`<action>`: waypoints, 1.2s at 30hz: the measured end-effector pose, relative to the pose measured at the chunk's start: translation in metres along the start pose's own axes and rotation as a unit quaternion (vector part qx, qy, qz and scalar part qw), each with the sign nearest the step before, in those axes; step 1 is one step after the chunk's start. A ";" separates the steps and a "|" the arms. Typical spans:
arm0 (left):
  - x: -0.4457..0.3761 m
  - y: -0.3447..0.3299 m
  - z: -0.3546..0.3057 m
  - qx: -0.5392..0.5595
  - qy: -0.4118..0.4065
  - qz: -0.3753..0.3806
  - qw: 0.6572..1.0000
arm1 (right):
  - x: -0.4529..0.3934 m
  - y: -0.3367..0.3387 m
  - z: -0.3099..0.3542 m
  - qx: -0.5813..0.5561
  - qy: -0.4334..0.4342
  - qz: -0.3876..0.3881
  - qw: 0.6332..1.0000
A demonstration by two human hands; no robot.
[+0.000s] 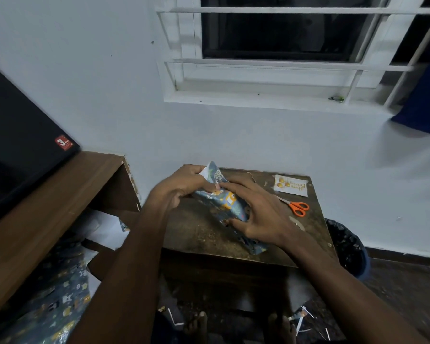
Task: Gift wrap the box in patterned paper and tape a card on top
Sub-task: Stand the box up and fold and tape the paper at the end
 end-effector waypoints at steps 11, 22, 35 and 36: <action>0.006 0.016 0.006 -0.024 -0.029 -0.063 0.997 | -0.001 -0.001 0.004 0.027 0.021 0.025 0.999; -0.003 0.011 -0.006 0.263 -0.164 -0.058 0.949 | -0.001 0.007 0.005 -0.054 0.007 -0.085 0.995; -0.002 -0.035 -0.002 -0.065 -0.232 0.009 0.970 | 0.003 -0.006 -0.018 -0.239 -0.023 -0.185 0.953; -0.001 -0.039 -0.004 -0.083 -0.247 -0.004 0.965 | 0.004 -0.005 -0.021 -0.218 -0.023 -0.200 0.955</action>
Point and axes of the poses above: each hand's wrist, its own x-axis away from the middle knuckle, its own y-axis out of the back of the hand, z = x × y, the point moved 4 cm from there along -x, towards the middle knuckle, and after that the axes turned 15 degrees about z, right-handed, at the moved point
